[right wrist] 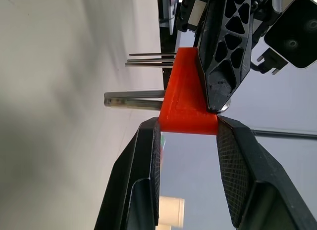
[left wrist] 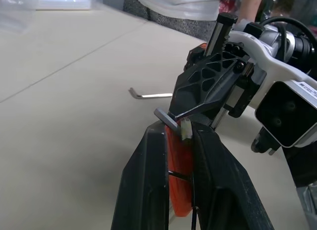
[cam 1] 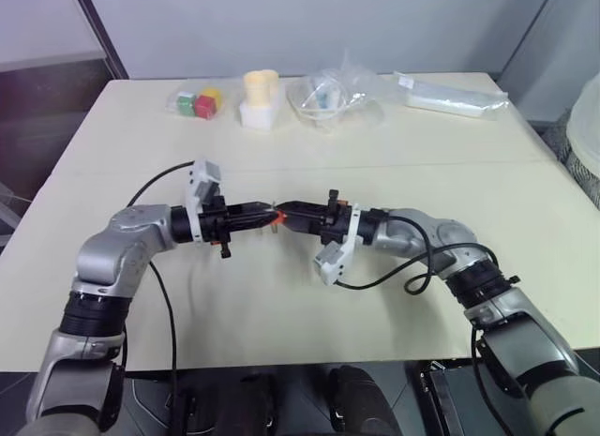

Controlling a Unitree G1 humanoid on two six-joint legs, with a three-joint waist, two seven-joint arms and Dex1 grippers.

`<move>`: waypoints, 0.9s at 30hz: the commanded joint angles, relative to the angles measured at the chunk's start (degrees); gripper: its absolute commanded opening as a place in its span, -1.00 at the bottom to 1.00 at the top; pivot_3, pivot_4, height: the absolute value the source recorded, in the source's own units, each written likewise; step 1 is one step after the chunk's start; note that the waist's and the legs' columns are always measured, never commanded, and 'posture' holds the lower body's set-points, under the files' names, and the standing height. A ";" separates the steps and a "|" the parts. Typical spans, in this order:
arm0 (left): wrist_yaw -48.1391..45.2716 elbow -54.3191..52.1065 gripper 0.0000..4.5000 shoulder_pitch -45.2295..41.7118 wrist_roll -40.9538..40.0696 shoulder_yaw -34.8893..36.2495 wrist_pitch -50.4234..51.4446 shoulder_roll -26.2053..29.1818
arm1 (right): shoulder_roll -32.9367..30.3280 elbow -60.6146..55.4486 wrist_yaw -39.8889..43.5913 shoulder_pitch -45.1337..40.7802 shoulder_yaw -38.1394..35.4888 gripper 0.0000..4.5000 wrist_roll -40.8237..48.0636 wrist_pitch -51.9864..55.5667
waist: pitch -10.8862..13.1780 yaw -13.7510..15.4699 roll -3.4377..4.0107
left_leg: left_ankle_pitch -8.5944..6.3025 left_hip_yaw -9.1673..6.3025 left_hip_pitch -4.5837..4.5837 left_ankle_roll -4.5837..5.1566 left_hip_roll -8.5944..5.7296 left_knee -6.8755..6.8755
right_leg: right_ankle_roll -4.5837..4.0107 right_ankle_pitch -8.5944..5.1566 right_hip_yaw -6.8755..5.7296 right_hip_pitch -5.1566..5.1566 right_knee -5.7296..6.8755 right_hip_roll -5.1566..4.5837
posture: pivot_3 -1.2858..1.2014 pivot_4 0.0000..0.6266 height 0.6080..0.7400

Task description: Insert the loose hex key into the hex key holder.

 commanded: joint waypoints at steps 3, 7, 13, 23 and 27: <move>0.57 -2.15 -0.95 0.85 0.34 1.71 0.35 1.83 | -0.76 -0.26 -0.80 -1.52 -1.48 -0.54 2.50 0.25 | 0.00 -0.03 0.00 | 0.00 0.00 0.00 0.00 0.00 0.00 | 0.00 0.00 0.00 0.00 0.00 0.00 | 0.03 -0.52 1.00; 1.04 -2.13 -0.95 0.96 0.66 1.64 0.25 1.81 | -0.81 -0.35 -0.61 -1.43 -1.65 -0.54 2.77 0.53 | 0.00 0.01 0.00 | 0.00 0.00 0.00 0.00 0.00 0.01 | 0.00 0.00 0.00 0.00 0.02 0.00 | 0.03 -0.52 1.00; 1.83 -2.17 -0.95 1.28 0.86 1.74 -0.06 1.50 | -0.70 -0.72 0.58 -1.07 -2.10 -0.54 4.24 1.50 | 0.00 -0.01 0.00 | 0.00 0.00 0.00 0.00 0.00 0.01 | 0.00 0.00 0.00 0.00 0.02 0.00 | 0.03 -0.52 1.00; 3.08 -3.02 -0.95 2.02 0.57 1.89 0.00 1.11 | -0.91 -1.19 4.89 -0.08 -2.66 0.09 8.31 3.34 | 0.00 -0.01 0.00 | 0.00 0.00 0.00 0.00 0.00 0.01 | 0.00 0.00 0.00 0.00 0.02 -0.01 | 0.03 -0.52 1.00; 3.45 -3.18 -0.95 2.35 0.51 2.04 -0.09 1.14 | -1.18 -2.25 6.10 0.49 -2.82 0.99 9.72 5.37 | 0.00 0.06 0.00 | -0.02 -0.01 0.00 0.04 0.00 0.01 | 0.00 0.00 0.00 0.00 0.02 -0.01 | 0.03 -0.52 1.00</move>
